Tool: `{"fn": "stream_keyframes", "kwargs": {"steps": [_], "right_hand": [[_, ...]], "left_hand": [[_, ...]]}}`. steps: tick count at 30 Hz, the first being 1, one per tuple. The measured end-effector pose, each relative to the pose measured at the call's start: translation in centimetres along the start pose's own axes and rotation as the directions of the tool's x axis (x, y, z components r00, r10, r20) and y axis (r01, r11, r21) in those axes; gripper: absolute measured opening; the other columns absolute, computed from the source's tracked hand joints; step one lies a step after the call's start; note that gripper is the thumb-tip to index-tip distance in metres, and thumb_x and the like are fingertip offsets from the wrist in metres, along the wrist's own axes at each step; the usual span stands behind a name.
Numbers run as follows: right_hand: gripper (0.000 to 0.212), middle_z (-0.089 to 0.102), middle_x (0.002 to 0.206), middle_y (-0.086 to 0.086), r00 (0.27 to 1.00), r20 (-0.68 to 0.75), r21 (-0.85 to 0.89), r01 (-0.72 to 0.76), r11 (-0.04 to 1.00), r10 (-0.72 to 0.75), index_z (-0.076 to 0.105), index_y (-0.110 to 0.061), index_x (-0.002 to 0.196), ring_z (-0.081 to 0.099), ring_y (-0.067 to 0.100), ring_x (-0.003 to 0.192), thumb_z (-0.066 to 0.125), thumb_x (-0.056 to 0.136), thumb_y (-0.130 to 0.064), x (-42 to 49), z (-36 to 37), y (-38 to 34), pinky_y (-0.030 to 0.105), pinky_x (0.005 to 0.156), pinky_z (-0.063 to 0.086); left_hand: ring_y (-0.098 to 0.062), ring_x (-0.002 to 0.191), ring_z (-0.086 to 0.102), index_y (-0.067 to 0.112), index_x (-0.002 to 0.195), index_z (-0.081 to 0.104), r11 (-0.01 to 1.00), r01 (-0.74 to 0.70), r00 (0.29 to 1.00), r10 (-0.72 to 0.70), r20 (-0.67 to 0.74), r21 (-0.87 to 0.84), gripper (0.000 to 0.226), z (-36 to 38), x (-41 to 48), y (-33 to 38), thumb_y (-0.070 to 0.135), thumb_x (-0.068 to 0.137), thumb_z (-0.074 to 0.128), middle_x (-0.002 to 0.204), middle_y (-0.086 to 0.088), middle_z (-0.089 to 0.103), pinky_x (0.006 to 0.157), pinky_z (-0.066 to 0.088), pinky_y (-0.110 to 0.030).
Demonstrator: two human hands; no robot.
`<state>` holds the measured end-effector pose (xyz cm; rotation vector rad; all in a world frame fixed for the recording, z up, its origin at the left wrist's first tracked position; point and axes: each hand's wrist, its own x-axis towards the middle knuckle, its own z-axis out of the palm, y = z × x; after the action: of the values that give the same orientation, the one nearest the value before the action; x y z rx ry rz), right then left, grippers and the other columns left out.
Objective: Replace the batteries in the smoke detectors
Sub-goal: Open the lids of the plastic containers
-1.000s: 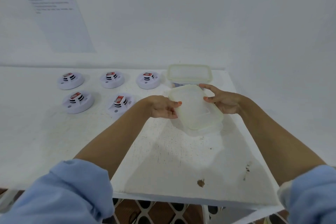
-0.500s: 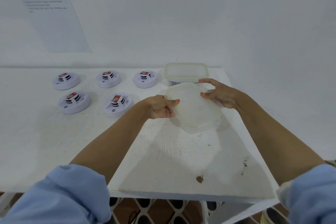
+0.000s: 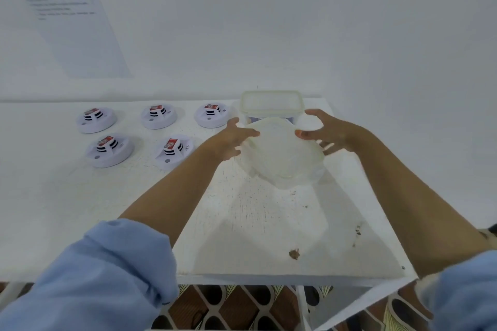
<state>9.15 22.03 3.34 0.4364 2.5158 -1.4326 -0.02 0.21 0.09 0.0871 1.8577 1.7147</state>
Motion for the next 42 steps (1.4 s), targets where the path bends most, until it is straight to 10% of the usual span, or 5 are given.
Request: {"fn": "stream_keyframes", "kwargs": {"steps": [5,13,19,25,42], "right_hand": [[0.091,0.061,0.11,0.021,0.953,0.267,-0.052,-0.134,0.99,0.143,0.014,-0.039,0.143,0.069,0.029,0.072,0.073,0.077,-0.014,-2.3,-0.9,0.9,0.036,0.072,0.059],[0.049,0.056,0.08,0.008,0.964,-0.265,0.192,0.039,0.981,0.014,0.046,-0.006,0.127,0.054,0.017,0.065,0.067,0.083,-0.013,1.9,0.3,1.3,0.031,0.066,0.052],[0.032,0.057,0.105,0.009,0.909,-0.414,0.279,0.075,0.957,0.05,0.061,-0.005,0.105,0.057,0.024,0.086,0.071,0.081,-0.023,4.2,0.5,1.4,0.027,0.054,0.047],[0.033,0.058,0.095,0.012,0.968,-0.22,0.427,-0.016,0.904,0.121,0.055,-0.003,0.109,0.058,0.02,0.071,0.07,0.08,-0.009,3.0,-1.1,1.2,0.029,0.061,0.051],[0.029,0.066,0.056,-0.006,0.969,-0.169,0.452,0.236,0.86,-0.178,0.061,-0.006,0.078,0.066,0.007,0.064,0.052,0.076,0.021,-4.8,-1.5,1.9,0.019,0.074,0.057]], "left_hand": [[-0.03,0.115,0.049,0.022,0.143,0.027,1.0,-0.018,1.0,0.018,0.008,-0.019,0.067,0.0,0.3,0.4,0.004,0.086,0.059,0.131,-0.01,0.047,0.091,0.044,-0.039],[-0.035,0.093,0.054,0.01,0.138,0.033,0.996,0.074,0.995,-0.071,0.066,-0.047,0.058,-2.7,-0.1,0.4,-0.008,0.086,0.053,0.104,-0.007,0.057,0.056,0.058,-0.042],[-0.031,0.098,0.06,0.013,0.142,0.031,0.997,0.075,0.995,-0.074,0.061,-0.015,0.076,-2.2,0.1,0.7,-0.003,0.077,0.068,0.135,-0.01,0.048,0.06,0.058,-0.038],[-0.025,0.102,0.053,0.012,0.123,0.05,0.998,0.045,0.999,-0.044,-0.015,0.041,0.041,-2.9,0.1,0.8,0.007,0.085,0.063,0.115,-0.005,0.054,0.086,0.047,-0.039],[-0.014,0.074,0.061,0.014,0.072,0.056,0.908,-0.368,0.928,0.371,0.025,0.199,0.03,-4.2,-7.1,1.2,-0.015,0.074,0.063,0.076,-0.004,0.061,0.075,0.054,-0.02]]}}
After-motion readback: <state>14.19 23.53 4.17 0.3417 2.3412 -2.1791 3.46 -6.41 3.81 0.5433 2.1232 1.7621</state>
